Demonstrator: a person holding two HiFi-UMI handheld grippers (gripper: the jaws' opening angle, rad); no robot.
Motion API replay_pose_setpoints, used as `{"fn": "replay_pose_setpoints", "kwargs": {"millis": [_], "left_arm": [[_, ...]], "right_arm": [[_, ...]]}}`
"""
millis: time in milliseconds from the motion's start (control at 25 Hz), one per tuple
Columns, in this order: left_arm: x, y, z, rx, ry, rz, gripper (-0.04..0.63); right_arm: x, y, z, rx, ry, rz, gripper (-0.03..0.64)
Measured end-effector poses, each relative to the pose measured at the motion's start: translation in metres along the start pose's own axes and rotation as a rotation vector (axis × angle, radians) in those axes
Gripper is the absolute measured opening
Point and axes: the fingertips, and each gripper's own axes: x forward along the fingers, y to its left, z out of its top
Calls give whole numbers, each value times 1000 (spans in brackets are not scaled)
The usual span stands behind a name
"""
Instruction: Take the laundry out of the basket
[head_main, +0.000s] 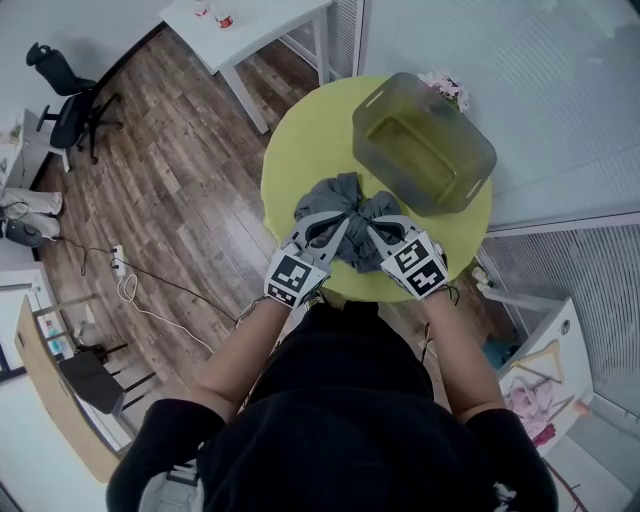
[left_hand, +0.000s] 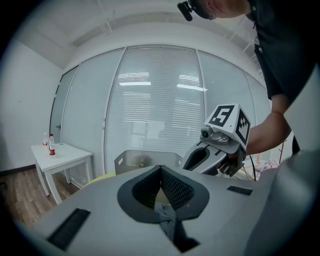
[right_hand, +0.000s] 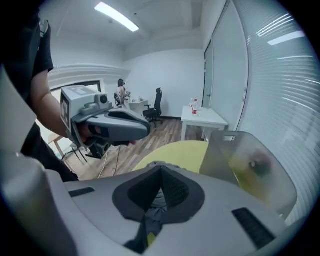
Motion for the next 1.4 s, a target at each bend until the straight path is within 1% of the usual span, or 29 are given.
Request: {"fn": "replay_pose_setpoints", "kwargs": {"millis": [80,200,280,400,560,760,880,1080,1400], "left_arm": [[-4,-5,7,-5,-4,-5,9],[-10,-11,26,6,-39,-18,9],[-14,-12,40,14,-53,-21,9],[-18,-16,57,9,-78,-25,9],[-18,-22,74,13,-103,-32,9],[-14,-27,80,3,-137,-52,9],[-12,-27,87,18,-135,-56,9],[-7,-28,90,34,-139,-57,9],[-5,-31,98,31,-142,-56,9]], "right_arm": [[-17,0,16,31,-111,-17,23],[-47,2,45,53,-304,-47,23],[-64,1,60,60,-398,-72,23],[-83,0,73,73,-504,-102,23],[-99,1,83,92,-602,-117,23],[-113,0,90,106,-670,-134,23],[-118,-4,94,111,-694,-143,23],[-118,-9,91,122,-688,-145,23],[-126,-12,88,128,-692,-169,23]]}}
